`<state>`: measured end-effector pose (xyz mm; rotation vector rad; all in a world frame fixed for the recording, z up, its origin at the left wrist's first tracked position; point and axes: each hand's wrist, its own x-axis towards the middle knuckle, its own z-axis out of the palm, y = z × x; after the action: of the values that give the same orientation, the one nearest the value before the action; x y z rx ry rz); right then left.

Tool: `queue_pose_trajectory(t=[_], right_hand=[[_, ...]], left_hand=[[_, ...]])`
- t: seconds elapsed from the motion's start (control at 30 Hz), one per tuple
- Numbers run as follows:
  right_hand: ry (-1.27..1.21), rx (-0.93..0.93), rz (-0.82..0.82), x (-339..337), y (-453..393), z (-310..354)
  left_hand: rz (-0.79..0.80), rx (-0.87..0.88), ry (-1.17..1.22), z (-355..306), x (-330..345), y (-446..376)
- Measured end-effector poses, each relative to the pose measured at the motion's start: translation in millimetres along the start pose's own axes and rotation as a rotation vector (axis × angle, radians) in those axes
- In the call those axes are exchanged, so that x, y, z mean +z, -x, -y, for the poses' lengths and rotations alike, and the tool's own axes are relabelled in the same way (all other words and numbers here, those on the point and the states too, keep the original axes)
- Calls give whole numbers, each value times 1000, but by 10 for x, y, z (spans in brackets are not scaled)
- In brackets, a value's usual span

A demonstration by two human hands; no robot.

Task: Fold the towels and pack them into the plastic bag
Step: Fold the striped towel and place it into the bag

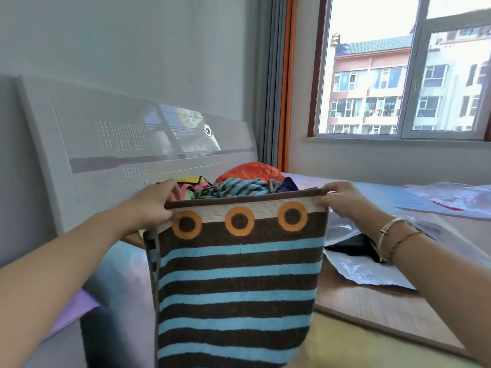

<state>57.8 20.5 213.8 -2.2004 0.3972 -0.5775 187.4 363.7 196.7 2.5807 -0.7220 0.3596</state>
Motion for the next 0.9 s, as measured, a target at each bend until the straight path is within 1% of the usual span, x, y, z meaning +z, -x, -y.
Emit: queue_pose_trajectory(t=[0.13, 0.17, 0.23, 0.3, 0.37, 0.4, 0.43, 0.47, 0.5, 0.53, 0.57, 0.6, 0.63, 0.7, 0.73, 0.8, 0.9], right_hand=[[-33, 158, 51, 279, -351, -149], [-49, 184, 51, 350, -444, -167], [-115, 227, 31, 491, -643, -171], [-235, 225, -34, 620, -865, -165], [-342, 164, -107, 765, -1097, -171], [-371, 139, -112, 843, -1215, -205], [-390, 112, -75, 920, -1278, -233], [-383, 102, -28, 1017, -1341, -304], [-350, 114, 32, 1103, -1334, -362], [-307, 133, 101, 1194, -1281, -437], [-242, 142, 169, 1273, -1181, -510], [-159, 135, 211, 1341, -1090, -618], [-69, 143, 213, 1389, -981, -725], [71, 159, 144, 1440, -806, -991], [90, 181, 131, 1460, -740, -1122], [111, 208, 143, 1491, -591, -1301], [150, 297, 279, 1525, -403, -1374]], left_hand=[[-32, -37, -412, 206, 236, -265], [-62, -46, -483, 224, 278, -332], [-130, -55, -521, 224, 351, -503], [-213, -88, -434, 240, 428, -731], [-344, -150, -193, 299, 521, -1020], [-403, -189, -69, 332, 603, -1171], [-415, -245, 26, 360, 713, -1296], [-364, -309, 98, 371, 859, -1390], [-255, -372, 161, 364, 1037, -1437], [-140, -411, 208, 357, 1226, -1446], [-63, -416, 228, 350, 1417, -1417], [-38, -373, 218, 345, 1587, -1360], [-56, -292, 171, 319, 1735, -1279], [-112, -109, 74, 216, 1930, -1096], [-99, -50, 83, 133, 1985, -1010], [34, 8, 103, -43, 2077, -837], [337, -43, 53, -130, 2221, -689]])
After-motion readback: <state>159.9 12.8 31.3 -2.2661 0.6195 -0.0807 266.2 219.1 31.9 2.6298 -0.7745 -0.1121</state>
